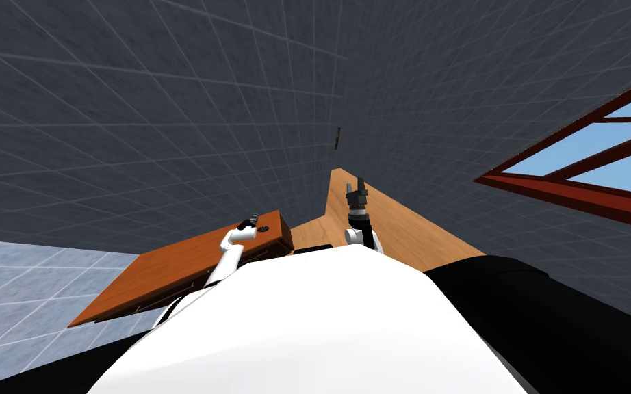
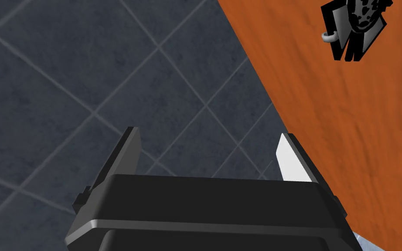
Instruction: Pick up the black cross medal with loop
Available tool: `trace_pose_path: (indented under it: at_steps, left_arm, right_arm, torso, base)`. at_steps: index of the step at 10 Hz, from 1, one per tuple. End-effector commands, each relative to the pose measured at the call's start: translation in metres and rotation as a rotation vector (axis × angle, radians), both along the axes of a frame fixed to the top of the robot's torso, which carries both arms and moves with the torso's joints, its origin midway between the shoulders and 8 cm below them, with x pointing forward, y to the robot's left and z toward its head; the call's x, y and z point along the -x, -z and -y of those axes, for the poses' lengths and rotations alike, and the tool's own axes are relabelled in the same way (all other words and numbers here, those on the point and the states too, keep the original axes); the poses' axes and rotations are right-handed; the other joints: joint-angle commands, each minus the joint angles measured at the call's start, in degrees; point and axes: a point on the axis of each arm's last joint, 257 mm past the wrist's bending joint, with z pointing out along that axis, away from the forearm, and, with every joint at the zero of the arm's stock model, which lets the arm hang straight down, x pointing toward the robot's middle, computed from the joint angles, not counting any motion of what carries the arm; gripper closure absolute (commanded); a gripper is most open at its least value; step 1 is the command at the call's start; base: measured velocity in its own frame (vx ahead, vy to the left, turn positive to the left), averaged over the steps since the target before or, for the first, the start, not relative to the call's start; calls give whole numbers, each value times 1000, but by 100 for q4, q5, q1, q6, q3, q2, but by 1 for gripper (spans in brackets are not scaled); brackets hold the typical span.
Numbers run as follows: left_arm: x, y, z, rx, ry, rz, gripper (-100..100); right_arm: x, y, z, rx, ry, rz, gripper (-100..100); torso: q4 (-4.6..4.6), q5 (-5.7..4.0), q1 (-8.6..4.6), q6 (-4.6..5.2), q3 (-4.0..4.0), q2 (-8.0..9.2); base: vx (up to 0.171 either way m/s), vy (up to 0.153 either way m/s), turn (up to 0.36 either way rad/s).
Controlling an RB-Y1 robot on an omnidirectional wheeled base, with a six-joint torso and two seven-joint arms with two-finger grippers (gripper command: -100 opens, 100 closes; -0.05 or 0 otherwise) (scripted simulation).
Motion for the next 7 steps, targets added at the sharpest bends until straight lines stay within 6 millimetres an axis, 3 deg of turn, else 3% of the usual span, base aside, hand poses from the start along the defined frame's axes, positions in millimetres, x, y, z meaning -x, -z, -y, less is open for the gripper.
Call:
trace_pose_path:
  at_steps: [1, 7]
  left_arm:
    - [9, 6, -11, 9, -27, -45, -100]
    - [33, 35, -35, 51, -117, -183, -100]
  right_arm:
    - [0, 0, 0, 0, 0, 0, 0]
    - [0, 0, 0, 0, 0, 0, 0]
  torso:
    - [0, 0, 0, 0, 0, 0]
    - [2, 1, 3, 1, 6, 10]
  base:
    - [67, -20, 38]
    - [43, -20, 27]
